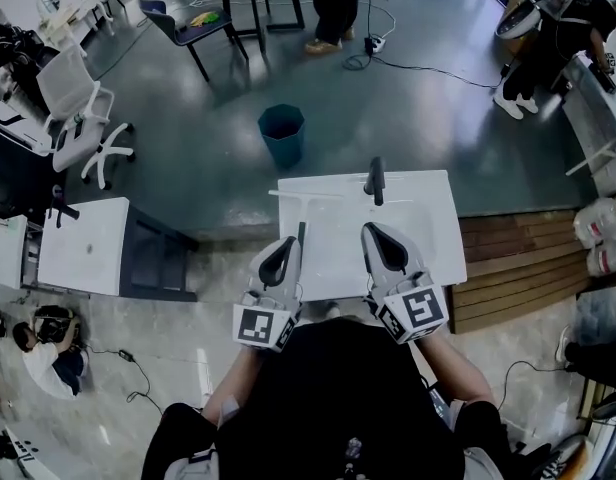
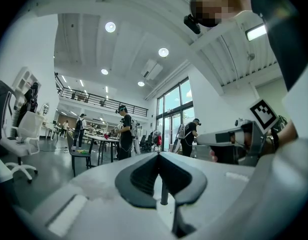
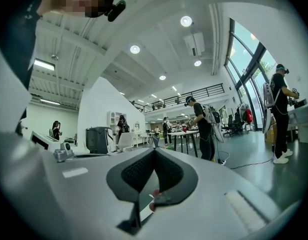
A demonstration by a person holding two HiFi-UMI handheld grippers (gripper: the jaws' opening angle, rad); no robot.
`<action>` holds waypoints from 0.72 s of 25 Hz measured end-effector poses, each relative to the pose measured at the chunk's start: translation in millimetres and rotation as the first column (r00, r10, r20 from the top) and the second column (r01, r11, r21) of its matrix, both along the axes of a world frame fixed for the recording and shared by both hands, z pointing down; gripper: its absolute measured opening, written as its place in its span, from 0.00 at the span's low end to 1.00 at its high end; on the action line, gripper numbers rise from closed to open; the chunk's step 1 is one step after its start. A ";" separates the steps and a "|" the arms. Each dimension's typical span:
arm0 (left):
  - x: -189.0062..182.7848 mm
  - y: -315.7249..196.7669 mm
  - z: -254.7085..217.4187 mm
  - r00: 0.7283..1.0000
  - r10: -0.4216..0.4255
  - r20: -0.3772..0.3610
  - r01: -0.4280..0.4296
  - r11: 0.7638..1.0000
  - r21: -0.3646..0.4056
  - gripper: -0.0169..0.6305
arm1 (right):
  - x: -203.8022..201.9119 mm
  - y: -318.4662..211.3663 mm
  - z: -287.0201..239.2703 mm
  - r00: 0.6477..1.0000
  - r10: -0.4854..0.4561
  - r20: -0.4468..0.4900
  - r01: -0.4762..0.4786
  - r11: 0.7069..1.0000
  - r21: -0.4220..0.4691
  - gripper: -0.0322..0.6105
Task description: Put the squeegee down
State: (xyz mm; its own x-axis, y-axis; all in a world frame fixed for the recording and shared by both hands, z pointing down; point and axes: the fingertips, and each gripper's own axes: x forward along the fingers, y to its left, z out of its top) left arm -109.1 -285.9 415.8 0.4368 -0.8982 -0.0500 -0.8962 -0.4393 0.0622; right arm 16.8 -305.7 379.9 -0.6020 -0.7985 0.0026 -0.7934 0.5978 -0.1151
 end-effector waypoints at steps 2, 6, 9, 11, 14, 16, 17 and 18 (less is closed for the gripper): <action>-1.7 -1.0 0.5 1.000 -0.006 0.006 0.006 1.000 0.001 0.03 | 1.8 -0.4 0.6 1.000 0.007 0.010 -0.007 1.000 -0.005 0.05; -4.9 0.9 1.5 1.000 -0.017 0.008 0.017 1.000 -0.002 0.03 | 1.9 1.3 3.6 1.000 0.006 0.023 -0.006 1.000 -0.012 0.05; -5.4 2.8 5.5 1.000 -0.024 0.010 0.024 1.000 -0.012 0.03 | 1.0 1.4 7.8 1.000 -0.001 0.024 0.001 1.000 -0.022 0.05; -5.5 3.2 7.2 1.000 -0.027 0.012 0.027 0.999 -0.016 0.03 | 0.6 0.1 10.4 1.000 -0.003 0.027 0.004 1.000 -0.030 0.05; -6.4 3.0 8.7 0.999 -0.031 0.014 0.032 0.999 -0.022 0.03 | -0.3 -1.4 12.4 0.999 -0.006 0.031 0.007 0.999 -0.038 0.05; -6.7 2.9 9.7 0.999 -0.032 0.018 0.032 0.999 -0.027 0.03 | -2.0 -1.8 12.9 0.999 -0.012 0.030 0.013 0.999 -0.041 0.05; -6.3 2.9 10.0 0.999 -0.031 0.020 0.032 0.999 -0.030 0.03 | -2.8 -1.7 13.4 1.000 -0.014 0.028 0.016 0.999 -0.043 0.05; -5.5 3.0 10.1 0.999 -0.031 0.021 0.032 0.999 -0.031 0.03 | -3.5 -1.5 14.1 1.000 -0.017 0.025 0.018 0.999 -0.046 0.05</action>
State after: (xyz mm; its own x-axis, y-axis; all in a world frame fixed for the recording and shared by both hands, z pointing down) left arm -114.7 -282.8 425.9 0.4091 -0.9124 -0.0131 -0.9107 -0.4092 0.0564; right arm 13.3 -307.2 394.1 -0.6161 -0.7873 0.0244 -0.7795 0.6050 -0.1622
